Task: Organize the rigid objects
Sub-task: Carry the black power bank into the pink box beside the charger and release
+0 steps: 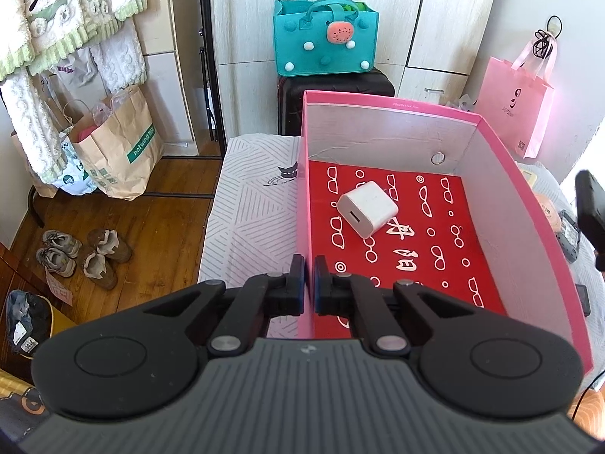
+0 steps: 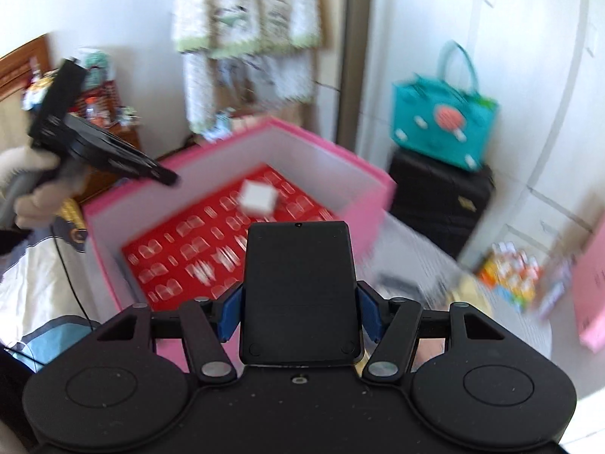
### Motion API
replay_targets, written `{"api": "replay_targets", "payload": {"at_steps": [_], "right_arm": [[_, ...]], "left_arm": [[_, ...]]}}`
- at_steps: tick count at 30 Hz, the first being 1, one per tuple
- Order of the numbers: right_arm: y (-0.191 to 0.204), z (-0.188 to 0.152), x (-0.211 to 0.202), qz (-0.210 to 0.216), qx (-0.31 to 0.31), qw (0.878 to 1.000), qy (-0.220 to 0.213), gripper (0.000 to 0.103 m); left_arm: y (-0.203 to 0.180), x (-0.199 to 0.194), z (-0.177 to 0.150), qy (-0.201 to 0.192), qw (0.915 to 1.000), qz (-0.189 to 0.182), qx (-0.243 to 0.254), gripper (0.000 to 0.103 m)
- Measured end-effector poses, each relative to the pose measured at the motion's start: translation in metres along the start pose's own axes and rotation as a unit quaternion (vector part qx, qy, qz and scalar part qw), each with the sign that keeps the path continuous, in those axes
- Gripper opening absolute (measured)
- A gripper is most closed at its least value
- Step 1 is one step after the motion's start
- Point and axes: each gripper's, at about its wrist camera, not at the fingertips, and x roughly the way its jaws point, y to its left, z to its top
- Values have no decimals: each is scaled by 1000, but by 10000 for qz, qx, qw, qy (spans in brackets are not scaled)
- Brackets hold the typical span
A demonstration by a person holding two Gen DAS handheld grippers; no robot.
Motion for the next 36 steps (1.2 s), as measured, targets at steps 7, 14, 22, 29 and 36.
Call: {"api": "replay_targets", "payload": {"at_steps": [7,14,22,29,36], "right_arm": [[28,52,79,-171,-1016,9934,503,66],[12,71,159,-410,-1578,9742,1560,66],[14,60,176,293,-1688,9623,2111,66],[12,80,190,310,-1391,9651,2198,66],[16,92,204,143,-1854,9582,2173,66]], "left_arm": [[0,0,-2,-30,10000,-45,34,4],[4,0,-2,-13,9998,-174,13,5],[8,1,-2,-48,9993,-353,85,6],[12,0,-5,-110,9989,-448,47,6],[15,0,-5,-94,9986,-529,-13,7]]}}
